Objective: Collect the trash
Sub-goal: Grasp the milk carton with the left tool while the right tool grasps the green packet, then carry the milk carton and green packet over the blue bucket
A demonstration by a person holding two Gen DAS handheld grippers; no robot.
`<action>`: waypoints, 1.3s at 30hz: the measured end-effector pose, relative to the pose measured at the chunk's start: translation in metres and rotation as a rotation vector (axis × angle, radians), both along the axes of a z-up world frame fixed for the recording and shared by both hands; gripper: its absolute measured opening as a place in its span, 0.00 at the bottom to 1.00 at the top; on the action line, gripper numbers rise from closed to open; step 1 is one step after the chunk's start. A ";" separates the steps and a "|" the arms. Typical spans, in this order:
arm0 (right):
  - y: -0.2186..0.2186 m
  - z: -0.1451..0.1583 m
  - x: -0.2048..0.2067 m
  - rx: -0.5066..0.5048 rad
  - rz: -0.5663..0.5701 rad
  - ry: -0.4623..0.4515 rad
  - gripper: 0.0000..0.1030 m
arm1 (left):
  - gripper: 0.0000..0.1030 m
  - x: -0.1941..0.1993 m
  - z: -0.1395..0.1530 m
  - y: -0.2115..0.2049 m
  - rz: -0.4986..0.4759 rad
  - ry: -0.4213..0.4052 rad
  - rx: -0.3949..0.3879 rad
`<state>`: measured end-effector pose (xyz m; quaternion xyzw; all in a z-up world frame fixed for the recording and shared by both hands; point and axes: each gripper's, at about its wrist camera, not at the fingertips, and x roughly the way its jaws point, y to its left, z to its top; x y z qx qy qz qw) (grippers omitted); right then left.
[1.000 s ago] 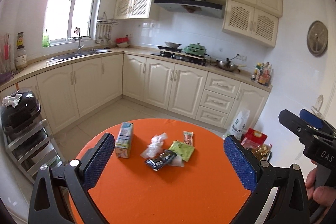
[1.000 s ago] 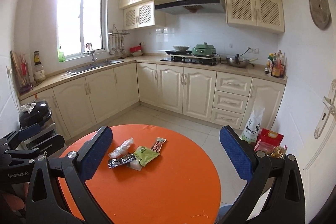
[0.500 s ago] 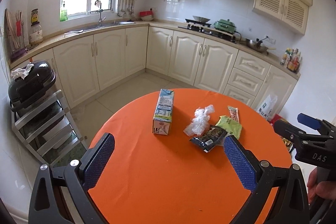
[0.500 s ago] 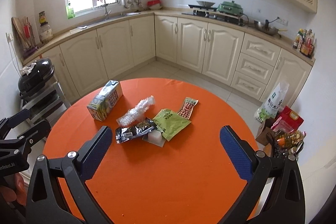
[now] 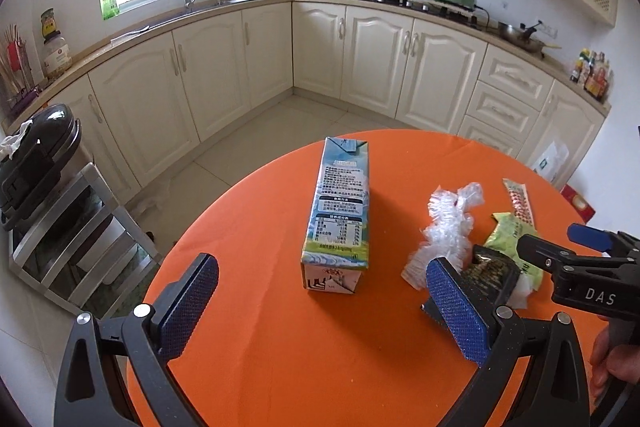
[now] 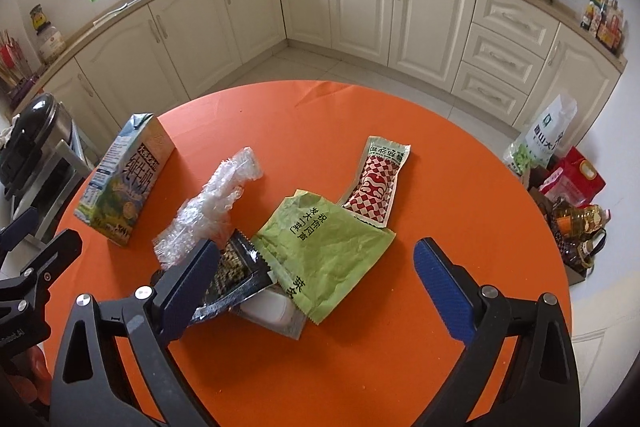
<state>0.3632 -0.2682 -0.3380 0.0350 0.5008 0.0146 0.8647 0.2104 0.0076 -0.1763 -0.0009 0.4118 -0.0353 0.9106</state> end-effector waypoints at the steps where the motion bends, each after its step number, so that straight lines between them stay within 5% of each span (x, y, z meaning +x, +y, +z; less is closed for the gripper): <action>1: 0.000 -0.005 0.005 0.004 -0.004 0.012 0.92 | 0.99 0.012 -0.005 -0.002 -0.001 0.008 0.011; 10: 0.002 -0.034 0.023 -0.009 -0.002 0.065 0.82 | 0.96 0.102 -0.035 -0.027 -0.023 0.077 0.108; 16: -0.001 -0.031 0.015 -0.018 0.021 0.034 0.55 | 0.36 0.140 -0.050 -0.037 -0.066 0.106 0.013; 20: -0.007 -0.028 0.008 0.021 0.029 0.022 0.42 | 0.35 0.153 -0.048 -0.032 -0.063 0.104 -0.024; 30: -0.014 0.015 -0.030 0.072 0.023 -0.078 0.40 | 0.35 0.136 -0.014 -0.015 -0.039 0.016 -0.060; 39: -0.021 0.073 -0.082 0.091 0.026 -0.193 0.40 | 0.35 0.036 0.022 -0.042 -0.076 -0.098 -0.093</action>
